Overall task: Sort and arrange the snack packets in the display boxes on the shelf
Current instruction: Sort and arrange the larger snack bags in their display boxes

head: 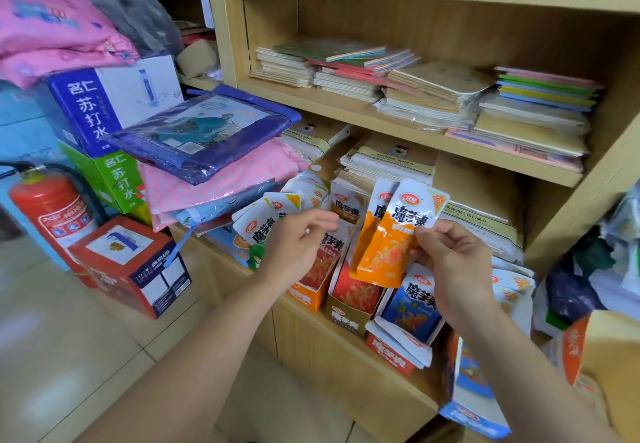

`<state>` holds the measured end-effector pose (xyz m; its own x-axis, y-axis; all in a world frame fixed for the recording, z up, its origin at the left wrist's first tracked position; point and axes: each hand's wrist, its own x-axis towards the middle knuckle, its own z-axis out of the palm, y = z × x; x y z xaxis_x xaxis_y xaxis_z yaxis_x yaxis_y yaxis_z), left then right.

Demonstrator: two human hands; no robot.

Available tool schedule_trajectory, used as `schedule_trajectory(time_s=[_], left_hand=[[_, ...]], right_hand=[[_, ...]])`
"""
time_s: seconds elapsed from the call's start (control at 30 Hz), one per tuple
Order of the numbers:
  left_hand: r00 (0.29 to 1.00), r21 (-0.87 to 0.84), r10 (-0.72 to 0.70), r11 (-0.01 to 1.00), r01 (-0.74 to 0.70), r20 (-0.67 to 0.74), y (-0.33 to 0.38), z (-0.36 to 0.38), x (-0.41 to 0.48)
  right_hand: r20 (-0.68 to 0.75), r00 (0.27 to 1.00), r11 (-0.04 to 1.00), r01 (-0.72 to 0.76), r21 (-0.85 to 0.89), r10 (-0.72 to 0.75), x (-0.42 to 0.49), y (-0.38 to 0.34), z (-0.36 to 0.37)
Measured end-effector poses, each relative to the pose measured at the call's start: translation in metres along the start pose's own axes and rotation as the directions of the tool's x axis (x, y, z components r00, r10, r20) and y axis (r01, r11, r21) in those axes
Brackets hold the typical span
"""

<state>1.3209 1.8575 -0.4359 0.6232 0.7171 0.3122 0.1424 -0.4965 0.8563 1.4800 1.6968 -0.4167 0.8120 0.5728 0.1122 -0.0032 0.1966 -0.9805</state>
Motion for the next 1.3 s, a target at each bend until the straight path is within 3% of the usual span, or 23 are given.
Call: schedule_trajectory(time_s=[0.07,0.17,0.27,0.4,0.57,0.77,0.93,1.13,1.3], left_hand=[[0.994,0.335,0.092,0.936,-0.106,0.056,-0.010,-0.003,0.018],[0.922,0.694,0.048,0.643,-0.324,0.385,-0.014,-0.003,0.046],[0.862,0.781,-0.034,0.441,-0.441,0.506,-0.012,0.000,0.064],[0.832,0.787,-0.065,0.374,-0.492,0.551,-0.014,0.001,0.071],[0.858,0.768,-0.052,0.478,-0.427,0.510,-0.008,-0.003,0.076],[0.873,0.618,0.132,0.658,-0.431,0.469,0.009,-0.041,0.057],[0.940,0.557,0.174,0.768,-0.316,0.293,0.010,-0.057,0.003],[0.966,0.434,0.257,0.867,-0.244,0.029,-0.004,-0.049,-0.050],[0.972,0.402,0.236,0.892,-0.207,-0.023,0.000,-0.053,-0.067]], right_hand=[[-0.034,0.999,0.999,0.020,-0.037,-0.022,0.003,-0.002,-0.003],[-0.060,0.996,0.992,0.053,-0.119,-0.060,0.008,-0.002,-0.008],[-0.070,0.995,0.976,0.061,-0.208,-0.077,0.010,0.001,-0.013],[-0.076,0.993,0.958,0.061,-0.279,-0.085,0.012,0.004,-0.016],[-0.079,0.989,0.922,0.089,-0.376,-0.127,0.008,0.001,-0.012],[-0.075,0.984,0.908,0.120,-0.402,-0.163,0.005,-0.003,-0.011],[-0.093,0.990,0.942,0.073,-0.329,-0.110,0.006,-0.001,-0.011],[-0.068,0.993,0.974,0.077,-0.212,-0.093,0.003,-0.005,-0.005],[-0.061,0.996,0.978,0.058,-0.203,-0.071,0.004,-0.010,0.009]])
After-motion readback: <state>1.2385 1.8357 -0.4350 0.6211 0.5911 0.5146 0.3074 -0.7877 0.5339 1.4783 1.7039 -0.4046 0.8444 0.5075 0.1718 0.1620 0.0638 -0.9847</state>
